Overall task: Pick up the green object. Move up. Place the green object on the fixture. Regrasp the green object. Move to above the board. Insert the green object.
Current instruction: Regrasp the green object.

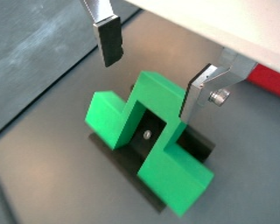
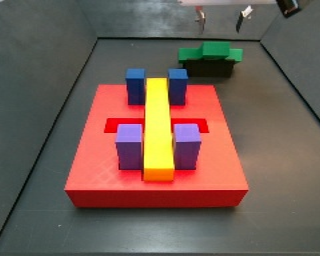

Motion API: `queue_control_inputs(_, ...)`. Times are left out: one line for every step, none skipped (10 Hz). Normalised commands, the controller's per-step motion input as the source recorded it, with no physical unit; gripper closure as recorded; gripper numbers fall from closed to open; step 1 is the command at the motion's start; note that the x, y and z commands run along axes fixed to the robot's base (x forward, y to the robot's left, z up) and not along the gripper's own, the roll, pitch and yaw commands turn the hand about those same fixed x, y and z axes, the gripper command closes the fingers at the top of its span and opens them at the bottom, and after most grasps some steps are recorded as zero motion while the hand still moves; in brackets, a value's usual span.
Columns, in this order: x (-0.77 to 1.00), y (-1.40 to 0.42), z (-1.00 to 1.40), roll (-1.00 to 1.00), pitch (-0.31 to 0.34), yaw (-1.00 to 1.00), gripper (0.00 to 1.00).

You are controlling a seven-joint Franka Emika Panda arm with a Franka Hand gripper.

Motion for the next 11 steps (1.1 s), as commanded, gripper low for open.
queue_control_inputs(-0.17, -0.04, 0.0, 1.0, 0.0, 0.14, 0.0)
queue_control_inputs(-0.16, -0.08, 0.0, 1.0, 0.0, 0.14, 0.0)
queue_control_inputs(-0.12, -0.12, 0.0, 1.0, -0.014, 0.14, 0.0)
queue_control_inputs(-0.09, -0.15, 0.0, 1.0, -0.026, 0.14, 0.0)
queue_control_inputs(0.0, -0.21, 0.02, 1.0, -0.086, 0.14, 0.0)
queue_control_inputs(0.11, -0.23, 0.03, 1.0, -0.151, 0.15, 0.0)
queue_control_inputs(0.27, -0.27, 0.05, 1.0, -0.229, 0.11, 0.0)
queue_control_inputs(0.14, -0.22, 0.03, 1.0, -0.134, 0.13, 0.0)
queue_control_inputs(0.03, -0.22, 0.01, 1.0, 0.0, 0.09, 0.0)
queue_control_inputs(0.14, -0.21, 0.04, 1.0, 0.0, 0.02, 0.0)
queue_control_inputs(0.23, -0.27, 0.0, 1.0, 0.16, 0.0, 0.0)
